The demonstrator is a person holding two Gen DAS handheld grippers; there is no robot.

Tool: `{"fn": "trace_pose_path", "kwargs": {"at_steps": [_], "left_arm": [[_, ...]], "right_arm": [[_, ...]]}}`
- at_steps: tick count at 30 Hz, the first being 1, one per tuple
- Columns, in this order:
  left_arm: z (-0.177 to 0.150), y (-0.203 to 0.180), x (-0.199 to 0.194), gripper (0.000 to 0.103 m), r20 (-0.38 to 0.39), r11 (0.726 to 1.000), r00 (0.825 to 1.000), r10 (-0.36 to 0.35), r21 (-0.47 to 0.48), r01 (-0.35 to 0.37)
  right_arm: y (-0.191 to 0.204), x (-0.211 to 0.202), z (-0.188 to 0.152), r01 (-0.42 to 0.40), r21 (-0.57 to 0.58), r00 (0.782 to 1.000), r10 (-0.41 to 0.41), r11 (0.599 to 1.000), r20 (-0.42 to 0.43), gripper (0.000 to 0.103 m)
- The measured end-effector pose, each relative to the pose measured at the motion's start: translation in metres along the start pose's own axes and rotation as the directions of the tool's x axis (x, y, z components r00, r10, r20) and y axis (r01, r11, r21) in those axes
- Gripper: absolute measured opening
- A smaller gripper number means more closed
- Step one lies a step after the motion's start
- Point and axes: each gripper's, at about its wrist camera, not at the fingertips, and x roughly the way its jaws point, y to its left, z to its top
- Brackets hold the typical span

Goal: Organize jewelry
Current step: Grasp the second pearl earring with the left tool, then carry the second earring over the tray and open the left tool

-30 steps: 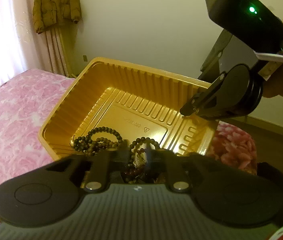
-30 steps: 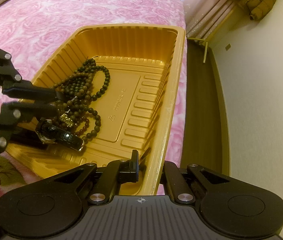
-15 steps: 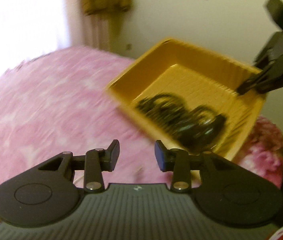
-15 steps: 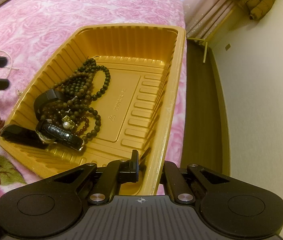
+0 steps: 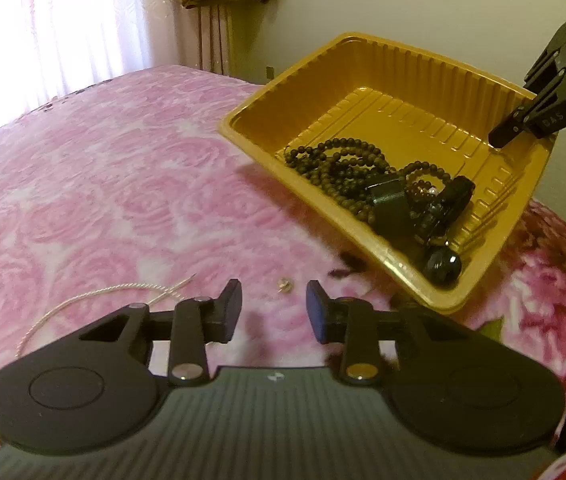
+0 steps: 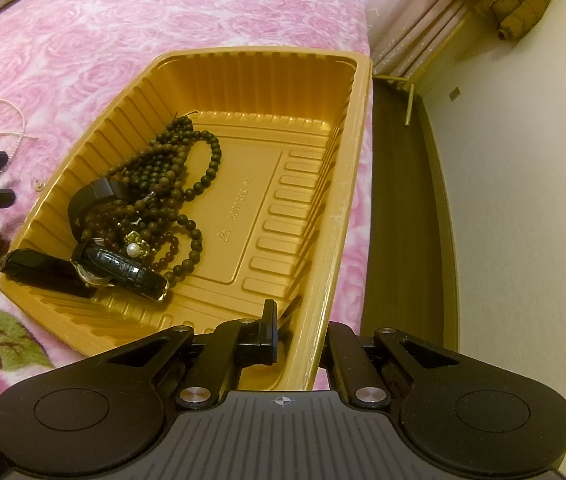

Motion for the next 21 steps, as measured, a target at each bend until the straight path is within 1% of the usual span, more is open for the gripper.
{"fn": "trace_pose_path", "kwargs": {"at_steps": [7, 9, 10, 12, 16, 21], "left_arm": [[0.005, -0.005, 0.024, 0.018, -0.015, 1.000, 1.000, 0.016, -0.025, -0.017], [0.005, -0.004, 0.030, 0.012, -0.030, 0.999, 0.999, 0.023, -0.031, -0.024], [0.004, -0.004, 0.032, 0.012, -0.035, 0.999, 0.999, 0.023, -0.036, -0.025], [0.004, -0.003, 0.033, 0.008, -0.033, 0.999, 0.999, 0.016, -0.039, -0.018], [0.006, -0.003, 0.026, 0.006, -0.025, 0.999, 0.999, 0.019, -0.042, -0.020], [0.020, -0.010, 0.006, 0.006, 0.025, 1.000, 1.000, 0.018, -0.025, -0.018]], "right_arm": [[0.000, 0.000, 0.000, 0.000, 0.000, 1.000, 0.000, 1.000, -0.001, 0.005], [0.000, 0.000, 0.000, 0.000, 0.000, 1.000, 0.000, 1.000, 0.000, 0.005], [0.000, 0.000, 0.000, 0.000, 0.000, 1.000, 0.000, 1.000, 0.000, 0.005], [0.000, 0.000, 0.000, 0.000, 0.000, 1.000, 0.000, 1.000, -0.001, 0.005], [0.000, 0.000, 0.000, -0.001, 0.001, 1.000, 0.001, 1.000, -0.001, 0.005], [0.000, 0.000, 0.000, -0.001, 0.001, 1.000, 0.001, 1.000, -0.001, 0.005]]}}
